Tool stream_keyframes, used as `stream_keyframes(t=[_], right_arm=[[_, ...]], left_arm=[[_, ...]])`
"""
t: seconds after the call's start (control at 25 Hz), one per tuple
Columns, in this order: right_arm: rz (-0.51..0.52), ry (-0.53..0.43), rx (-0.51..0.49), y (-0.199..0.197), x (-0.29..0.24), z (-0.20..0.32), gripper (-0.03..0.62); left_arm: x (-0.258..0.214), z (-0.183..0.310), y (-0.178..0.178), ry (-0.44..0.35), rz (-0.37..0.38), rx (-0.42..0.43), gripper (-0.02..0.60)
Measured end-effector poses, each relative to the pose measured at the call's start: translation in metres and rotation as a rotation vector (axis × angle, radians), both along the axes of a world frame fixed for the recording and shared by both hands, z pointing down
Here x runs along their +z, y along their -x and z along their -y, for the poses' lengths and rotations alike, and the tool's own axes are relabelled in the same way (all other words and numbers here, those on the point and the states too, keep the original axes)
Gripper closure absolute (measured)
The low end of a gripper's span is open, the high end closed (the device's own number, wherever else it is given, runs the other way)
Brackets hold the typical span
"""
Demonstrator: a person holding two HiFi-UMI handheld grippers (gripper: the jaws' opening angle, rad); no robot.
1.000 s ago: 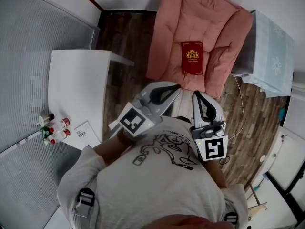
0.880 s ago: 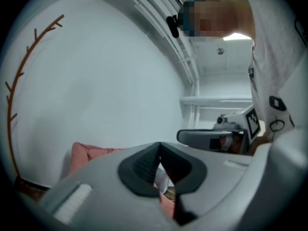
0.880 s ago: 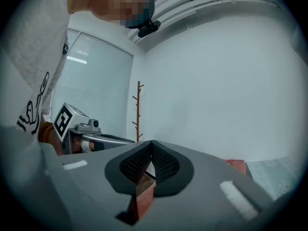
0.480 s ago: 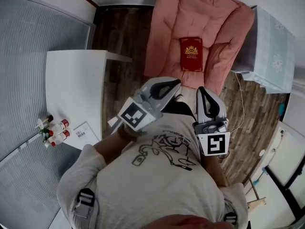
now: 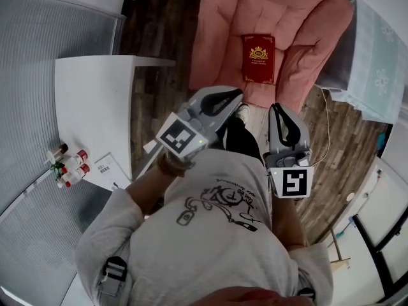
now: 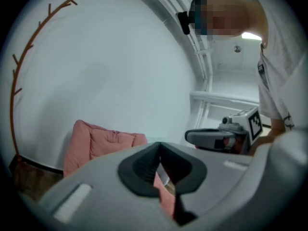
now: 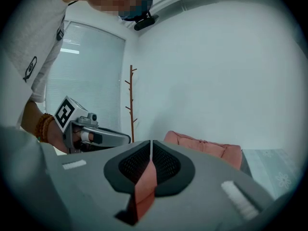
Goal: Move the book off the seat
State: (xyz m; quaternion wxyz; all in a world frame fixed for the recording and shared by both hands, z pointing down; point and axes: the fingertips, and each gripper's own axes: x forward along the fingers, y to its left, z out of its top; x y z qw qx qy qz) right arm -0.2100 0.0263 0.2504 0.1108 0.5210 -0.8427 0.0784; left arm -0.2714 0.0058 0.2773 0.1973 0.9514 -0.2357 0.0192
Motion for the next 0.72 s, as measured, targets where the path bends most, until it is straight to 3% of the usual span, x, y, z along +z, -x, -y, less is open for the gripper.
stream_keyframes(t=[0.36, 0.72], right_arm=[[-0.031, 0.079, -0.025, -0.049, 0.091, 0.03, 0.563], [-0.044, 0.185, -0.048, -0.078, 0.204, 0.056, 0.54]], left_arm=[[0.089, 0.026, -0.039, 0.08, 0.041, 0.028, 0.543], [0.206, 0.038, -0.046, 0.146, 0.076, -0.025, 0.535]])
